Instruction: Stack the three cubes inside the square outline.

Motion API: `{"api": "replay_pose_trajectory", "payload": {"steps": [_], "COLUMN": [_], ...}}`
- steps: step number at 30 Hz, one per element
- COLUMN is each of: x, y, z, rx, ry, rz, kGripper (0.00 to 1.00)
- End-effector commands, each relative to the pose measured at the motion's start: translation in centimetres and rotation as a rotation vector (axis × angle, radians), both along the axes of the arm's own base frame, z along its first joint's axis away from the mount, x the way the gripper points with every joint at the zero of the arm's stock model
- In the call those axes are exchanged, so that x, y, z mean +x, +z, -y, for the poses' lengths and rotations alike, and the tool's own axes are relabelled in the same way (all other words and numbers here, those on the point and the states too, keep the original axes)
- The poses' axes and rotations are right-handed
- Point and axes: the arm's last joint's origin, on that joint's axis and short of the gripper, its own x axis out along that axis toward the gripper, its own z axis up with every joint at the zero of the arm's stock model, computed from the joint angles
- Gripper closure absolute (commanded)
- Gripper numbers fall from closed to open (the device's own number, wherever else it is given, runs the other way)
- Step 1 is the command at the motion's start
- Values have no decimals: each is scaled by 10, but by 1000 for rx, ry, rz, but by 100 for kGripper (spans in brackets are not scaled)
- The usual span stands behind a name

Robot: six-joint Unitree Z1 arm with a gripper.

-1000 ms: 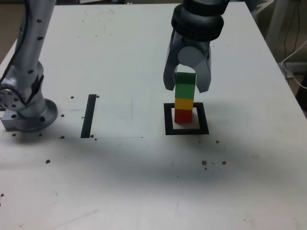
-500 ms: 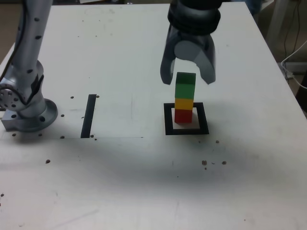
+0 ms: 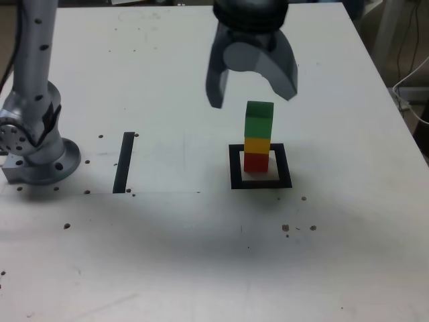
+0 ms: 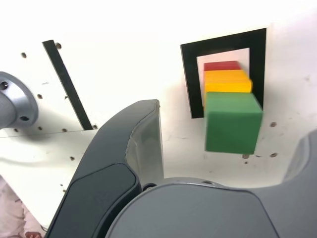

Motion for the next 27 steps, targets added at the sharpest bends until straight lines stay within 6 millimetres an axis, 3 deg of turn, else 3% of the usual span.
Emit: {"api": "replay_pose_trajectory", "payload": {"steps": [1,8,20,27], "x": [-10,-34,-77,-105], "y": [6,13,6,4], "z": [-2,-4,-8,-22], "rx": [3,1,-7,-14], "ry": [-2,-13,-5,31], "rz": [-9,-19,-87,-87], "kGripper": [1,1,1,1]}}
